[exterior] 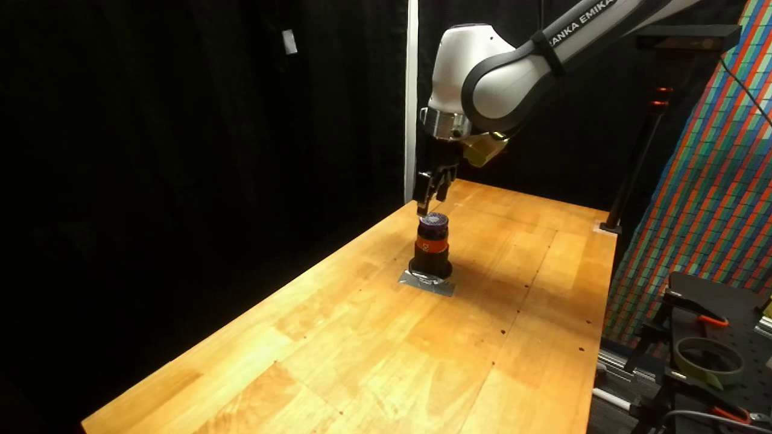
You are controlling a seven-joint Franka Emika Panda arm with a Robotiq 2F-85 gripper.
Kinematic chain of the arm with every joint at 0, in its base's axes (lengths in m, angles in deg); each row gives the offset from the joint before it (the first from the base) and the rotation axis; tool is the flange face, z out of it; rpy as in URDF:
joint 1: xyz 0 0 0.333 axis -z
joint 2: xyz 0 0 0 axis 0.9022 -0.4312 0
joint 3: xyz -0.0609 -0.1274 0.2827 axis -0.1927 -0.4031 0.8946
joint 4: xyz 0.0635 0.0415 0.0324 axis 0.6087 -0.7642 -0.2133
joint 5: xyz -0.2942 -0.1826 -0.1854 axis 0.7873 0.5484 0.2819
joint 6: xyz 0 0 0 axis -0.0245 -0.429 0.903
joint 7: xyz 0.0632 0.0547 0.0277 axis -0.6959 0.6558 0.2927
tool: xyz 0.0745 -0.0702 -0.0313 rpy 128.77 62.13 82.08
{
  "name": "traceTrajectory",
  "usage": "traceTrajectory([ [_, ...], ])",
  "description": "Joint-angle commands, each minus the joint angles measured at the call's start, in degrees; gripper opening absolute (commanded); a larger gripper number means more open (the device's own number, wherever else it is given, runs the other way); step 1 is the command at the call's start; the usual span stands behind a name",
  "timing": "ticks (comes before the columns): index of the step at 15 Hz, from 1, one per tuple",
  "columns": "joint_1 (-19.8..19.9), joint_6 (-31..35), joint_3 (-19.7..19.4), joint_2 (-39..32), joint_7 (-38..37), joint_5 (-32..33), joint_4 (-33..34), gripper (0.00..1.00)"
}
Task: Put a rubber band around the brown cup
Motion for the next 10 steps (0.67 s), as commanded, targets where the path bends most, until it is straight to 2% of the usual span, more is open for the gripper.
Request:
traceTrajectory([
  [1, -0.13, 0.54, 0.15, -2.6, 0.77, -2.51, 3.08, 1.0],
  [10, -0.04, 1.67, -0.8, -5.54, 0.48, -3.95, 4.5, 1.0],
])
